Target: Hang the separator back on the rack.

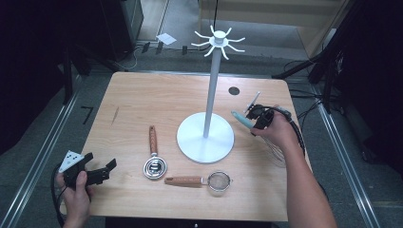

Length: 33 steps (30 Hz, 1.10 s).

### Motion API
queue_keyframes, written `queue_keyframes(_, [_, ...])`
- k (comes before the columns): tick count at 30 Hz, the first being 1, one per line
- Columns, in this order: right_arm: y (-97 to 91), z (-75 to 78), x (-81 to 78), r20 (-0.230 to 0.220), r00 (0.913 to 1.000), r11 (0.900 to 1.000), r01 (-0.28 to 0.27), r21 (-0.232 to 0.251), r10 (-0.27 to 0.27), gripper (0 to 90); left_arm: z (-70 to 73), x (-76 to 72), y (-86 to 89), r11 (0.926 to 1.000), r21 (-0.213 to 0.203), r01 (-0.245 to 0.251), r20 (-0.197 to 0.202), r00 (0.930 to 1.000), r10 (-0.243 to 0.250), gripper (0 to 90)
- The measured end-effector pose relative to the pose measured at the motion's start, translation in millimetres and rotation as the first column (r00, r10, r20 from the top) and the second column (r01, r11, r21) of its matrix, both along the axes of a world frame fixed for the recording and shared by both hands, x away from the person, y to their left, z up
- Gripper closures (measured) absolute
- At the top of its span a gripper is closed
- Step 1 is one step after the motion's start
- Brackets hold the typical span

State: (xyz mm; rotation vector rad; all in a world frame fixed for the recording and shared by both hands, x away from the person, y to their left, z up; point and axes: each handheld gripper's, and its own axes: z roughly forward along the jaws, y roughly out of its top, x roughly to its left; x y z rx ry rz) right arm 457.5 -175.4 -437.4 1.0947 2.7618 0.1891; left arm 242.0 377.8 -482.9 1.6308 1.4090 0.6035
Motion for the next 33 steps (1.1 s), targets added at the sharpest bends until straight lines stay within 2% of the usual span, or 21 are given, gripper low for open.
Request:
queue_keyframes(1, [0.0,0.0,0.0,0.000,1.0000,1.0000,0.000,0.000,0.000,70.9,0.0,0.0,0.0,1.0000,0.000,0.000,0.000,1.0000,0.000,0.0])
queue_keyframes(2, [-4.6,6.5,-3.9,0.047,0.9987,0.9990,0.020,0.039,-0.022,70.9,0.0,-0.1,-0.1,1.0000,0.000,-0.001,0.001,1.0000,0.001,0.0])
queue_keyframes(3, [-4.6,6.5,-3.9,0.047,0.9987,0.9990,0.020,0.039,-0.022,70.9,0.0,-0.1,-0.1,1.0000,0.000,-0.001,0.001,1.0000,0.001,0.0])
queue_keyframes(4, [-7.1,10.7,-8.3,0.080,0.9958,0.9962,0.038,0.078,-0.044,70.9,0.0,-0.3,-0.3,1.0000,0.000,-0.002,0.003,1.0000,0.002,0.0])
queue_keyframes(6, [-8.6,12.5,-12.2,0.108,0.9932,0.9949,0.034,0.095,-0.044,70.9,0.0,-0.7,-0.6,1.0000,-0.001,-0.001,0.005,1.0000,0.001,0.0])
queue_keyframes(9, [-9.3,13.5,-15.8,0.121,0.9915,0.9932,0.034,0.112,-0.048,70.9,-0.1,-0.6,-0.8,1.0000,0.004,-0.003,0.003,1.0000,0.003,0.0])
queue_keyframes(10, [-10.8,15.1,-19.2,0.133,0.9893,0.9884,0.040,0.147,-0.060,70.9,-0.1,-0.4,-1.0,1.0000,0.006,-0.003,0.003,1.0000,0.003,0.0])
queue_keyframes(11, [-10.8,15.1,-19.2,0.133,0.9893,0.9884,0.040,0.147,-0.060,70.9,-0.1,-0.4,-1.0,1.0000,0.006,-0.003,0.003,1.0000,0.003,0.0])
queue_keyframes(12, [-12.2,18.0,-22.3,0.147,0.9859,0.9804,0.051,0.190,-0.080,70.9,-0.1,-0.2,-1.1,1.0000,0.009,-0.003,0.002,1.0000,0.003,0.0])
queue_keyframes(18, [-17.0,29.4,-31.0,0.211,0.9691,0.9515,0.059,0.302,-0.127,70.9,-0.2,-0.4,-1.0,1.0000,0.005,-0.004,0.003,1.0000,0.004,0.0])
queue_keyframes(19, [-17.0,29.4,-31.0,0.211,0.9691,0.9515,0.059,0.302,-0.127,70.9,-0.2,-0.4,-1.0,1.0000,0.005,-0.004,0.003,1.0000,0.004,0.0])
queue_keyframes(20, [-18.7,32.9,-34.3,0.219,0.9652,0.9351,0.060,0.349,-0.143,70.9,-0.1,-0.5,-0.9,1.0000,0.006,-0.003,0.003,1.0000,0.003,0.0])
queue_keyframes(21, [-18.7,32.9,-34.3,0.219,0.9652,0.9351,0.060,0.349,-0.143,70.9,-0.1,-0.5,-0.9,1.0000,0.006,-0.003,0.003,1.0000,0.003,0.0])
queue_keyframes(22, [-19.8,36.5,-37.7,0.229,0.9611,0.9190,0.054,0.390,-0.154,70.9,0.0,-0.6,-0.9,1.0000,0.004,-0.004,0.003,1.0000,0.004,0.0])
queue_keyframes(23, [-20.2,38.3,-39.7,0.234,0.9586,0.9106,0.055,0.410,-0.163,70.9,-0.1,-0.5,-0.8,1.0000,0.004,-0.004,0.003,1.0000,0.004,0.0])
queue_keyframes(26, [-21.8,42.4,-45.0,0.258,0.9504,0.8882,0.039,0.458,-0.174,70.9,-0.1,-0.5,-1.0,1.0000,0.006,-0.006,0.003,1.0000,0.006,0.0])
queue_keyframes(27, [-21.8,42.4,-45.0,0.258,0.9504,0.8882,0.039,0.458,-0.174,70.9,-0.1,-0.5,-1.0,1.0000,0.006,-0.006,0.003,1.0000,0.006,0.0])
queue_keyframes(28, [-22.0,44.4,-48.7,0.269,0.9463,0.8768,0.030,0.480,-0.180,70.9,-0.1,-0.4,-1.0,1.0000,0.006,-0.005,0.003,1.0000,0.005,0.0])
queue_keyframes(30, [-22.0,46.0,-52.5,0.282,0.9408,0.8623,0.021,0.506,-0.188,70.9,-0.1,-0.4,-1.1,1.0000,0.006,-0.005,0.003,1.0000,0.005,0.0])
queue_keyframes(33, [-22.5,48.4,-58.5,0.291,0.9341,0.8277,0.008,0.561,-0.207,71.0,-0.1,-0.5,-1.2,0.9999,0.009,-0.005,0.004,1.0000,0.005,0.0])
